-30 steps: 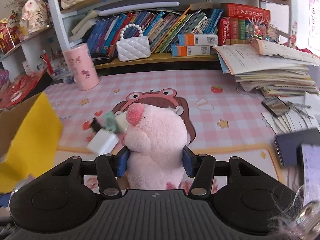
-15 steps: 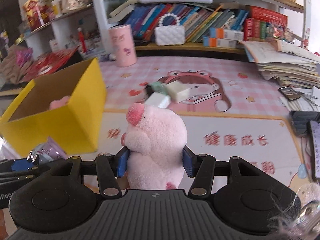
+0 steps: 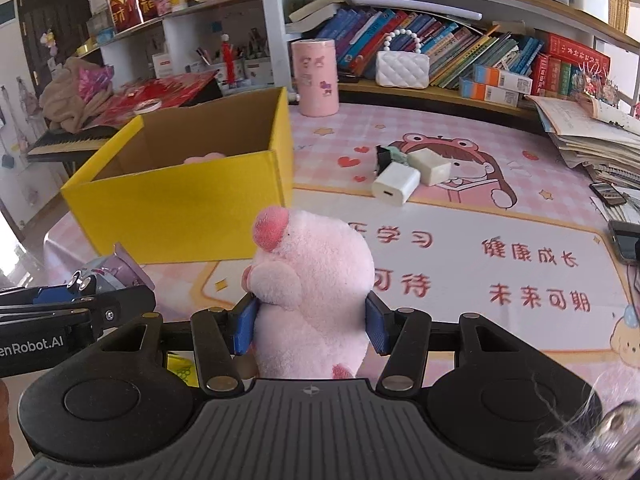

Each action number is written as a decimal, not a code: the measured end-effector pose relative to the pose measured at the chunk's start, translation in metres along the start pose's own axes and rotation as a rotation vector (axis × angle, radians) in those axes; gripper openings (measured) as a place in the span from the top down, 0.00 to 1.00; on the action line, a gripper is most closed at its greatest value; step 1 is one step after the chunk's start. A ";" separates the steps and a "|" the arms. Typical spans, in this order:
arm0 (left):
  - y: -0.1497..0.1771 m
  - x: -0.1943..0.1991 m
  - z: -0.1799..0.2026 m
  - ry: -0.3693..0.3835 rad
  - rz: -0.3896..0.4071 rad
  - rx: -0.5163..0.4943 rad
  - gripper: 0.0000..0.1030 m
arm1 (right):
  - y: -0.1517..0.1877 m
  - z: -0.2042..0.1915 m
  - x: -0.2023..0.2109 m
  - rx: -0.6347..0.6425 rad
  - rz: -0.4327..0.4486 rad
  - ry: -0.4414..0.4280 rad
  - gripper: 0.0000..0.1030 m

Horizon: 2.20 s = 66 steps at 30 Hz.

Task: Organize objects
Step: 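Carry the grey truck and pink pig with both tools over the yellow box, then open the left tool to drop the truck while the right tool releases the pig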

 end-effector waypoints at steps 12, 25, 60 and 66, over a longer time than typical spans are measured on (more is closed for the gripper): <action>0.017 0.032 -0.028 0.001 0.010 0.000 0.38 | 0.029 -0.046 0.018 0.013 -0.026 -0.028 0.50; 0.021 0.052 -0.057 -0.010 0.036 0.020 0.38 | 0.034 -0.083 0.024 0.049 -0.028 -0.044 0.50; -0.122 -0.069 -0.050 -0.230 0.139 -0.093 0.38 | -0.162 -0.069 -0.105 0.254 0.158 -0.084 0.49; -0.123 -0.096 -0.052 -0.281 0.082 -0.127 0.37 | -0.165 -0.075 -0.156 0.384 0.057 -0.095 0.49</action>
Point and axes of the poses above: each gripper's, at about its wrist camera, not at the fingertips, and x roughly against the way its jaws point, z to its right, y to its underside, the point moved 6 cm from there along -x, roughly the way its jaws point, and after that the axes turned 1 degree about -z, right-handed, at the moved point
